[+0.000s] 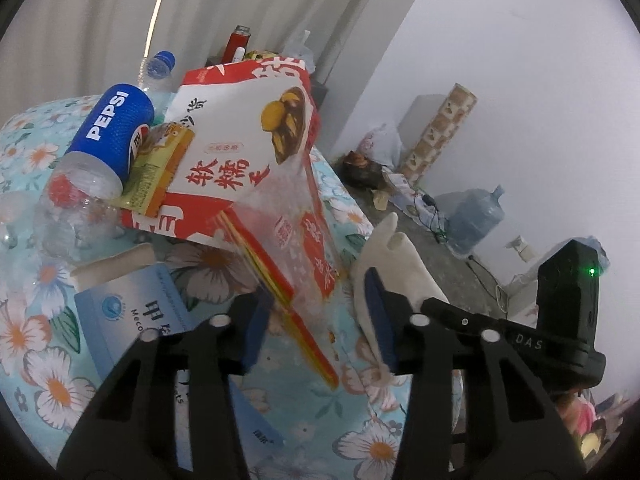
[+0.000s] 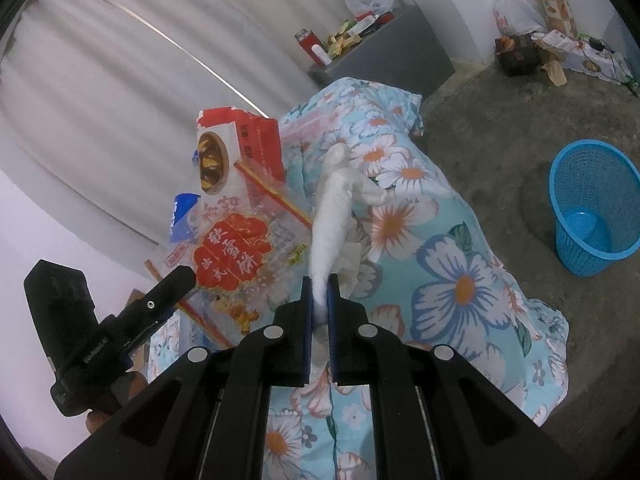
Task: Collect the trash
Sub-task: 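Grasp the white tissue with the right tool while the left tool grasps the clear plastic bag, then carry the tissue and plastic bag in both tools over the blue wastebasket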
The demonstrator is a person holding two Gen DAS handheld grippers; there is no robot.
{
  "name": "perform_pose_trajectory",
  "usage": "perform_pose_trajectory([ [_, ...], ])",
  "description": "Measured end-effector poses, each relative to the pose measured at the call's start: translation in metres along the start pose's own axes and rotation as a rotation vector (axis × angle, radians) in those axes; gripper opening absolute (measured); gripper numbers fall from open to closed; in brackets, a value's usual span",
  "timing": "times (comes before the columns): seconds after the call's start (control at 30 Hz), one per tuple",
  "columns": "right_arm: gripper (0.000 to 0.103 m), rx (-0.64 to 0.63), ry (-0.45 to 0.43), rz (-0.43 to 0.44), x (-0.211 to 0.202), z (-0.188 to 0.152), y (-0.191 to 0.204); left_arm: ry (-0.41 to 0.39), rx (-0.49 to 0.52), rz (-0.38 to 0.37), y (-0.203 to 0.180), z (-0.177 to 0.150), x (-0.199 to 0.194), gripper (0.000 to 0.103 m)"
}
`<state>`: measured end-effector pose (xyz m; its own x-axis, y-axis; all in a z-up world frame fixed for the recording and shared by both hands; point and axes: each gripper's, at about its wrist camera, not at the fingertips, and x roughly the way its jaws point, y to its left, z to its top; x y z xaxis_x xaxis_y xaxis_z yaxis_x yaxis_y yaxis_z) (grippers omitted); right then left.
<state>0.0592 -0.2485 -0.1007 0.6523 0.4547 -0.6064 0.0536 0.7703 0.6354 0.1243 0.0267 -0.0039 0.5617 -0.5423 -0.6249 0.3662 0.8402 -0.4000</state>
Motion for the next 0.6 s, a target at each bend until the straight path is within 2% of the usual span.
perform_pose_trajectory([
  [0.03,0.007,0.001,0.0,0.0,0.0,0.0,0.0,0.001,0.003,0.003,-0.001,0.0,0.001,0.034],
  [0.1,0.007,0.003,0.0,-0.002,0.001,0.001,-0.001,0.002,0.008,0.011,-0.001,0.001,0.003,0.019],
  [0.2,0.007,0.004,-0.006,0.0,-0.001,0.003,-0.002,0.006,0.018,0.021,-0.002,0.0,0.003,0.007],
  [0.33,0.007,-0.003,-0.027,0.006,-0.008,0.005,0.001,-0.006,0.059,0.024,-0.009,-0.003,-0.004,0.006],
  [0.6,0.006,-0.017,-0.086,0.002,-0.036,0.004,0.004,-0.031,0.139,-0.026,-0.037,-0.01,-0.026,0.005],
])
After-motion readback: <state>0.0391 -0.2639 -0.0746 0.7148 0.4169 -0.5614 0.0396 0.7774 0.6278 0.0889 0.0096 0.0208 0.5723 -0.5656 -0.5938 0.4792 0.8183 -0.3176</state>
